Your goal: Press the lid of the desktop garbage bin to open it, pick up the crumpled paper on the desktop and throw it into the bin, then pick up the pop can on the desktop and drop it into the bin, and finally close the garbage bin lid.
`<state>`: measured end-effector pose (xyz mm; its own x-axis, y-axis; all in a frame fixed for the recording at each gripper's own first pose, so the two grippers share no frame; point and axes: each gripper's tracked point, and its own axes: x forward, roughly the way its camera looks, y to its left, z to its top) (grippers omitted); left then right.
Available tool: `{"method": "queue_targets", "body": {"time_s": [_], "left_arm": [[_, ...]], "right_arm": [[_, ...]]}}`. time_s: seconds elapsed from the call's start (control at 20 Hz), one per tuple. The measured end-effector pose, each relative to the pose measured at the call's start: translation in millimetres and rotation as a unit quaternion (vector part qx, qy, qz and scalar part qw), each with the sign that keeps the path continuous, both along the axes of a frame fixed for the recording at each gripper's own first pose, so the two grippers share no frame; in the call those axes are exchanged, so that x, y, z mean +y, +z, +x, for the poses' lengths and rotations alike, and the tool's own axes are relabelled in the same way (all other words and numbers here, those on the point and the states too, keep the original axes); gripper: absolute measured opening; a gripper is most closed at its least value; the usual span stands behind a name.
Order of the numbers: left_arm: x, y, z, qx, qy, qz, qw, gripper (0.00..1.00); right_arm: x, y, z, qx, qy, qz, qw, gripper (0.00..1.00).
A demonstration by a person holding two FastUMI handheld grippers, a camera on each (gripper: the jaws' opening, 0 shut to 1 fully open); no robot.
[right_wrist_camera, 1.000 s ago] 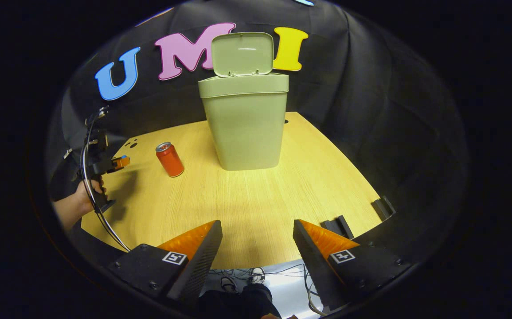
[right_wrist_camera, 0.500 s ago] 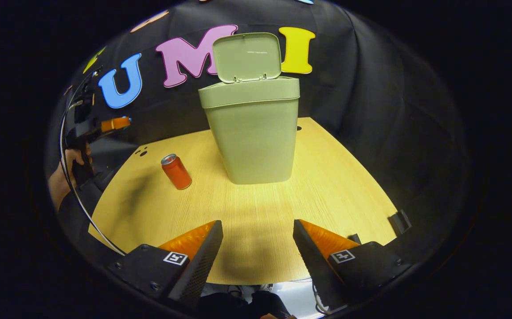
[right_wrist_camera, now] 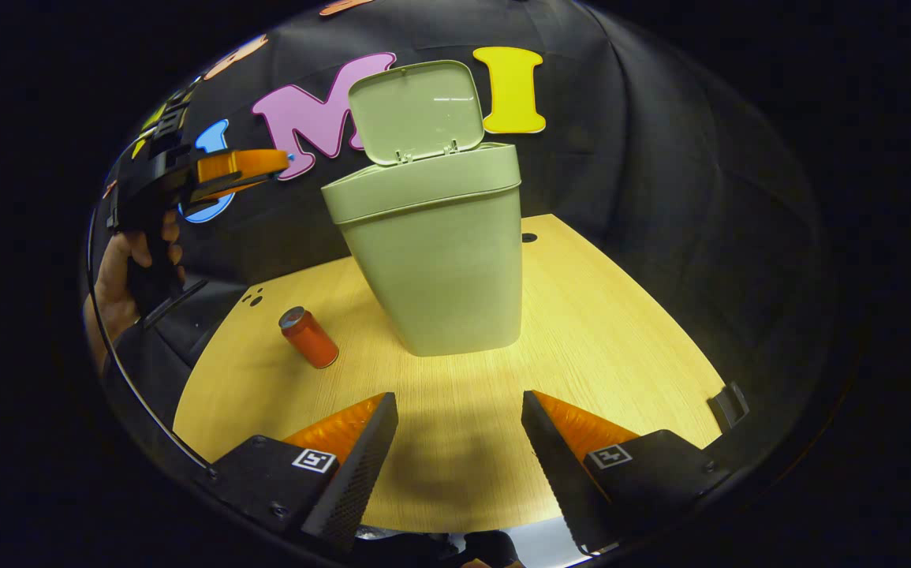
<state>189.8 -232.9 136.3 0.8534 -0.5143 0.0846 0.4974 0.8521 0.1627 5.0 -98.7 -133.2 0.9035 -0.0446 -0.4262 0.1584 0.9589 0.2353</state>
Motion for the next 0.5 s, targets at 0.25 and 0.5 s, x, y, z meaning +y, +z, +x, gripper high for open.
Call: {"method": "queue_targets", "body": {"time_s": [0.25, 0.5], "left_arm": [[-69, -16, 1, 0.018, -0.055, 0.021, 0.998, 0.28], [-91, -31, 6, 0.034, -0.063, 0.038, 0.997, 0.29]], "right_arm": [[-13, -5, 3, 0.005, -0.004, -0.006, 1.0, 0.99], [-23, -4, 5, 0.003, -0.002, -0.025, 1.0, 0.99]]}}
